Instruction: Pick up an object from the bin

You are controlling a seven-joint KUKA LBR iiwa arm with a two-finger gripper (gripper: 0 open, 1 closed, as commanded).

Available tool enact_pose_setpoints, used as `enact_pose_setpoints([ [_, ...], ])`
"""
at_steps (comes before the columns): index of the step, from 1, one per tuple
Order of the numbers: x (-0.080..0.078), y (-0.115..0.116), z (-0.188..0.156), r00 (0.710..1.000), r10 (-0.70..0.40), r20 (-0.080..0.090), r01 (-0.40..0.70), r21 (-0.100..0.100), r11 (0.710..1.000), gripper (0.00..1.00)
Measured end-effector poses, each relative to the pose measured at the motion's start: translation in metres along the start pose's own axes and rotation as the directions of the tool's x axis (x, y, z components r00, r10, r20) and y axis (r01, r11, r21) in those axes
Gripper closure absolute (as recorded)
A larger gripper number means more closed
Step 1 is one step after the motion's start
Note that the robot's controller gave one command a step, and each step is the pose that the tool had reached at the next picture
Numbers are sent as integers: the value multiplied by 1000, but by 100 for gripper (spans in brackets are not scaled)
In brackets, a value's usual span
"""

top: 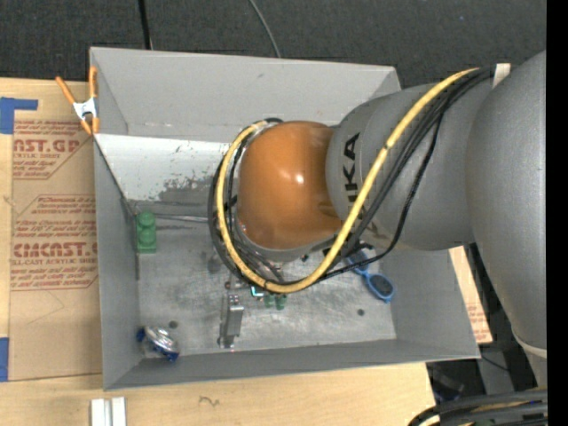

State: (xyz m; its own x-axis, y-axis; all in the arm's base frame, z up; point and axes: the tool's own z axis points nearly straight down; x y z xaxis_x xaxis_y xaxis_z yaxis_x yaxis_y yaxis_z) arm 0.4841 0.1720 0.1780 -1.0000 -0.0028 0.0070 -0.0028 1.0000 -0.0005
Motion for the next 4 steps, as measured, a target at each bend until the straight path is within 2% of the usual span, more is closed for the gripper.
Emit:
enact_pose_setpoints([
  [1,-4,-88,104,992,-121,26,121,-4,993,0],
  [2,-4,-125,-20,986,-166,16,166,2,986,0],
  [3,-71,-77,109,927,-375,16,375,1,927,0],
  [4,-7,-108,15,961,-277,11,277,2,961,0],
])
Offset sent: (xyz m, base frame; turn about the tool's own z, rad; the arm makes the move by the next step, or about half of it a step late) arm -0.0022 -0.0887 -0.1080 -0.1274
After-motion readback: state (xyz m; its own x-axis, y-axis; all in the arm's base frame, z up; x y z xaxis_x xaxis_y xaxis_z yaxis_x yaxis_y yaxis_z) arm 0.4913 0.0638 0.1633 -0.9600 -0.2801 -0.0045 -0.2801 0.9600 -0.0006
